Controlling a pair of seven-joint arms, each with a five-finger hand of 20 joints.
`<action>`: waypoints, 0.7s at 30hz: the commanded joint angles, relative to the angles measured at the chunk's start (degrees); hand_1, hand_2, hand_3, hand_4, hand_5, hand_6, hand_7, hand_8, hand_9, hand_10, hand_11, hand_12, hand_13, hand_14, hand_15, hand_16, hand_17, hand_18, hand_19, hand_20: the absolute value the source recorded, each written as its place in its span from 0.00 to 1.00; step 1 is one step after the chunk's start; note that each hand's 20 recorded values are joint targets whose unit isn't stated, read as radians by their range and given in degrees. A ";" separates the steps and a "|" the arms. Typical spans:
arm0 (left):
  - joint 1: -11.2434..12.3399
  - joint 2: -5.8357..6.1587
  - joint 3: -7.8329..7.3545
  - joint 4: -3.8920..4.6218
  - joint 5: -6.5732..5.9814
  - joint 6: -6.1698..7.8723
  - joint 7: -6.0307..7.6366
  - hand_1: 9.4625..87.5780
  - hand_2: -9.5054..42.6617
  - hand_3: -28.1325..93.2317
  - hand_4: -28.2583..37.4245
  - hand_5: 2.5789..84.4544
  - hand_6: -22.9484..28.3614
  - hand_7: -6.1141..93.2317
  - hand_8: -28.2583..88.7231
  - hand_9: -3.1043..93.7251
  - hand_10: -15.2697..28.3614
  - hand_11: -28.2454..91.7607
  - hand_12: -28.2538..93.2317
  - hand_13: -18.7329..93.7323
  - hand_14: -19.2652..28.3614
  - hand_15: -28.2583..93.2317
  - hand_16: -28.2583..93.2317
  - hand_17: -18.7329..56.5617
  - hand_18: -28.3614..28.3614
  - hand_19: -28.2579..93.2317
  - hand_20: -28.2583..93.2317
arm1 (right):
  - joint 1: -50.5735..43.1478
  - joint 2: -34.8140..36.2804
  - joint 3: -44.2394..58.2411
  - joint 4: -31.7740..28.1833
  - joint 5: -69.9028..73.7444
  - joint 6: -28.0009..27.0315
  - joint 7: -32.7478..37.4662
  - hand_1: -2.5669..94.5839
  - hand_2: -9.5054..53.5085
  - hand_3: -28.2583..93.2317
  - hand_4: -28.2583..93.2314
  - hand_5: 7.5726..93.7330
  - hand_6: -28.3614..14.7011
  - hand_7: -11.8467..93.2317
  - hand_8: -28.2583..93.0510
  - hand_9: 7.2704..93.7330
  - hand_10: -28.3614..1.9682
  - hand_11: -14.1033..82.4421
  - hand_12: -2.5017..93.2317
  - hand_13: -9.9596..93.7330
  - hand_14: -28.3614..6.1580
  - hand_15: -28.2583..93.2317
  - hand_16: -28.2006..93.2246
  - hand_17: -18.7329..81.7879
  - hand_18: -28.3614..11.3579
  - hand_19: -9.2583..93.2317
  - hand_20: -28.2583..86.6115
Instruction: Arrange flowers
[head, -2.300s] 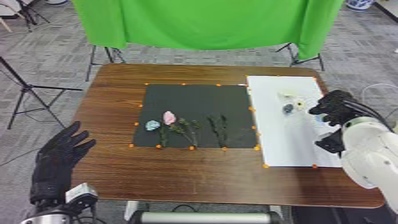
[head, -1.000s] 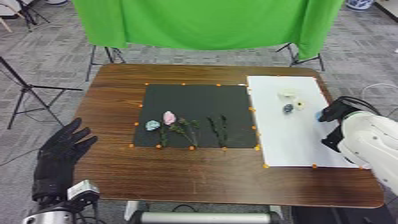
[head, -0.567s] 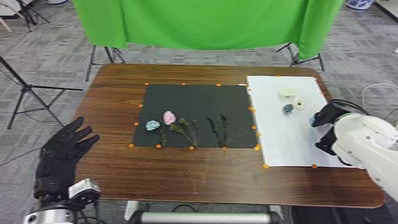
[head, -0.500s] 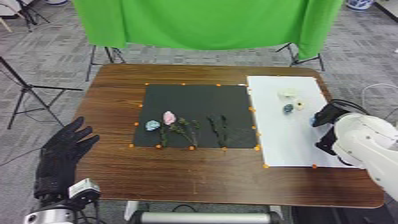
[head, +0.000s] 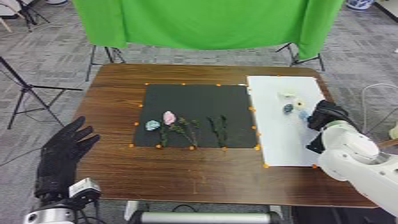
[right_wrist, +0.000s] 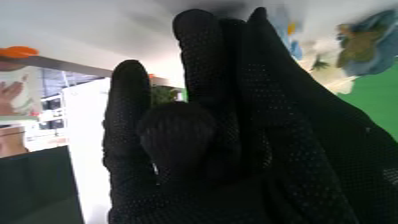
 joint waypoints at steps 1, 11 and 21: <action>0.92 -0.33 0.10 -0.01 -0.32 0.42 0.35 0.19 0.33 0.92 0.09 0.42 0.62 0.24 0.14 0.39 0.77 0.46 0.30 0.41 0.94 0.65 0.15 0.13 0.91 0.72 0.22 | 2.69 0.13 -5.66 -0.02 -2.56 4.99 0.43 0.55 0.00 0.87 0.00 0.87 0.75 0.34 0.21 0.97 0.73 0.25 0.32 0.86 0.69 0.91 0.35 0.50 0.27 1.00 0.29; 1.30 -0.31 -0.14 -0.20 -0.39 0.52 0.61 0.19 0.33 0.92 0.09 0.42 0.62 0.23 0.14 0.39 0.77 0.46 0.30 0.41 0.94 0.65 0.15 0.13 0.91 0.71 0.22 | 3.24 -0.28 -4.66 -1.02 -3.64 6.37 4.42 0.55 0.00 0.89 0.00 0.88 0.73 0.33 0.23 0.98 0.72 0.24 0.34 0.86 0.69 0.91 0.35 0.51 0.26 1.00 0.31; 1.07 -0.43 -0.02 -0.12 -0.11 0.32 0.28 0.19 0.32 0.92 0.09 0.42 0.62 0.23 0.14 0.39 0.77 0.46 0.30 0.41 0.93 0.65 0.15 0.13 0.91 0.71 0.22 | -2.72 -3.20 6.33 -2.63 -0.47 -3.86 0.78 0.37 0.00 1.00 0.00 0.51 0.51 0.32 0.10 0.56 0.43 0.44 0.17 0.71 0.56 0.92 0.31 0.40 0.19 0.97 0.31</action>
